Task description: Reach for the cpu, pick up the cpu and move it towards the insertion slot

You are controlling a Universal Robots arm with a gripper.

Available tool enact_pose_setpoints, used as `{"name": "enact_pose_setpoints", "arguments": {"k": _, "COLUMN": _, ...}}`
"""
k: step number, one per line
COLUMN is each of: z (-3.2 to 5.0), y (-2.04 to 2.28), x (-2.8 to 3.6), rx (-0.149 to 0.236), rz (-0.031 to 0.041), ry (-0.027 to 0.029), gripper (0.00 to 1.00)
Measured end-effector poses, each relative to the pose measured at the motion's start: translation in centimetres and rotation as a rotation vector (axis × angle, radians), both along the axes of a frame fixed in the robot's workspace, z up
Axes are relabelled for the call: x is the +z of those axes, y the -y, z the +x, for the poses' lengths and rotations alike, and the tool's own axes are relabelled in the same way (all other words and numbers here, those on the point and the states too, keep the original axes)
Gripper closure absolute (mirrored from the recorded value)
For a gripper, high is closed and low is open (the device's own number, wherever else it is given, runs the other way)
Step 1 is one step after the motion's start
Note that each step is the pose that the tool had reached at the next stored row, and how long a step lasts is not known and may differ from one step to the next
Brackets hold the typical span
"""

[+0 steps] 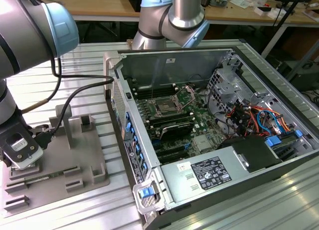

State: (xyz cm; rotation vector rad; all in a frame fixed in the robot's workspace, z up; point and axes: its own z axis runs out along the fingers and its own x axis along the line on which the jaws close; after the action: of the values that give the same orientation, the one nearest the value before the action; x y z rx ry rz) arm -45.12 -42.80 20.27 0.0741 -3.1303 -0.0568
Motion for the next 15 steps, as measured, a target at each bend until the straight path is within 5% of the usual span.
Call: {"name": "enact_pose_setpoints", "arguments": {"k": 15, "z": 0.01, "y": 0.0, "x": 0.4, "rx": 0.0, "rz": 0.0, "ry": -0.0011, "gripper": 0.45}}
